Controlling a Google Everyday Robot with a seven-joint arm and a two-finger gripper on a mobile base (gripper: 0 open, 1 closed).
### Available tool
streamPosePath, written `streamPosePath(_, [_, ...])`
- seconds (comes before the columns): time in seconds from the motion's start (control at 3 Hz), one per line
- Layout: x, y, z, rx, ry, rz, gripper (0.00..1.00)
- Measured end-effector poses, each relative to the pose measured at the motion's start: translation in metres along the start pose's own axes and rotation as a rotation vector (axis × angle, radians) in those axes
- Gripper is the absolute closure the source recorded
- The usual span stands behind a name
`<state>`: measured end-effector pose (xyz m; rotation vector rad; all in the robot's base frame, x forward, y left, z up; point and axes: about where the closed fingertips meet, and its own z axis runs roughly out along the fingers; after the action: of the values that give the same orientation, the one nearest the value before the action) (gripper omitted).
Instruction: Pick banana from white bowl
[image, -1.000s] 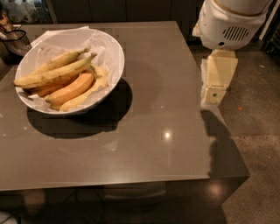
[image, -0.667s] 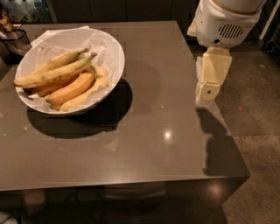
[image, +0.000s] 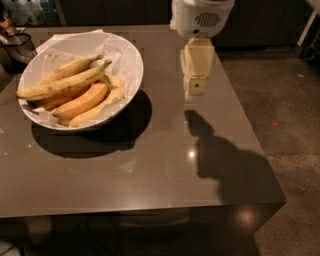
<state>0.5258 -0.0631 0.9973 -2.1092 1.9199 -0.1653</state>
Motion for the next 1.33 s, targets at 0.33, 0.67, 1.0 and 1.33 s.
streamPosePath(0.33, [-0.014, -0.009, 0.002, 0.016, -0.014, -0.021, 0.0])
streamPosePath(0.67, [-0.02, -0.016, 0.003, 0.037, -0.056, -0.01, 0.0])
streamPosePath(1.0, [-0.045, -0.037, -0.003, 0.08, -0.073, -0.061, 0.0])
streamPosePath(1.33, [-0.082, -0.06, 0.0, 0.088, -0.076, -0.15, 0.09])
